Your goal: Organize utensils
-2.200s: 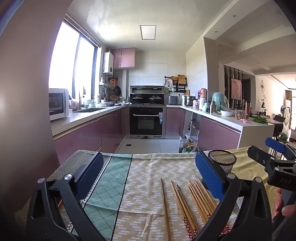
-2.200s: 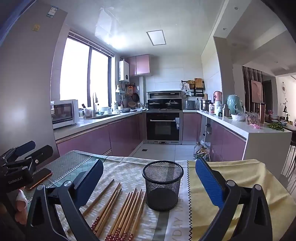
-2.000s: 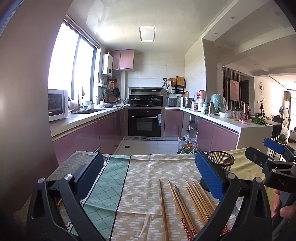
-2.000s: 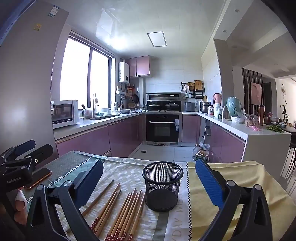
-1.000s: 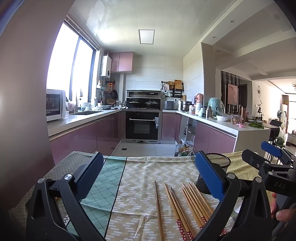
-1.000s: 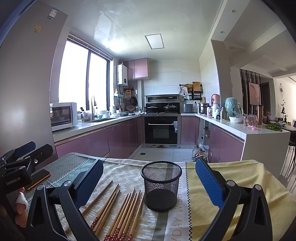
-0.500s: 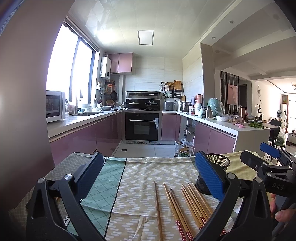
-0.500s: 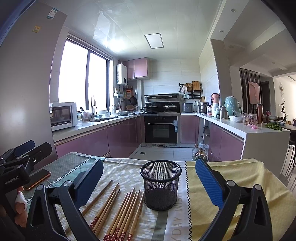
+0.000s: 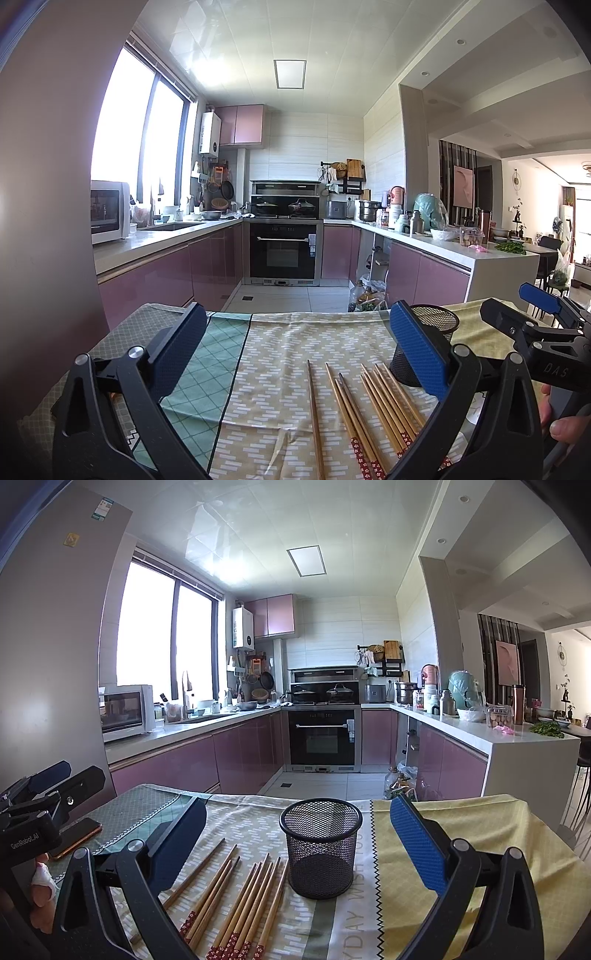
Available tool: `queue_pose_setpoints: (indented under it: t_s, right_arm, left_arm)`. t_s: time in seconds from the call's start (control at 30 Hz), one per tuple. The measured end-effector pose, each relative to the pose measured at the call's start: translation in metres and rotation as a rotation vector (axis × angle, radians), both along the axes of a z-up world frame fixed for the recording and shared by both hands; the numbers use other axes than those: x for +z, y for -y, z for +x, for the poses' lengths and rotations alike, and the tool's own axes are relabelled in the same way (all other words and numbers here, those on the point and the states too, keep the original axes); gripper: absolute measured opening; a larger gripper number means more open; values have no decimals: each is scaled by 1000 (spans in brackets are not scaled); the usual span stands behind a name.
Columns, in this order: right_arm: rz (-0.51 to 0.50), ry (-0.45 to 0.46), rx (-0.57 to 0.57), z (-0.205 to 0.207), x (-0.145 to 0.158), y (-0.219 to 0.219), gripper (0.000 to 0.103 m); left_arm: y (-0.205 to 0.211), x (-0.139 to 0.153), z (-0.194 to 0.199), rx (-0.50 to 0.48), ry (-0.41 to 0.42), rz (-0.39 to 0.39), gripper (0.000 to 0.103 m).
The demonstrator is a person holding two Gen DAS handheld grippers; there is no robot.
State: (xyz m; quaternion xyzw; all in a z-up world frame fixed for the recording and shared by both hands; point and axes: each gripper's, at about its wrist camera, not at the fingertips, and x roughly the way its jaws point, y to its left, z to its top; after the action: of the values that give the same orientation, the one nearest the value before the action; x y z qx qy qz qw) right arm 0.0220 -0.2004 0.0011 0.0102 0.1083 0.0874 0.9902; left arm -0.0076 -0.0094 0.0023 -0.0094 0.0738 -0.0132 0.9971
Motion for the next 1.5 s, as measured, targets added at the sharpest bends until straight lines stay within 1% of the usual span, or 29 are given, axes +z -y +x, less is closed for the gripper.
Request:
queue_pose_setpoints:
  t_s: [1.5]
  right_arm:
    - [10,-7,3,2,-3,0,97]
  left_arm:
    - [3,-3,0,-2,-5,3,98]
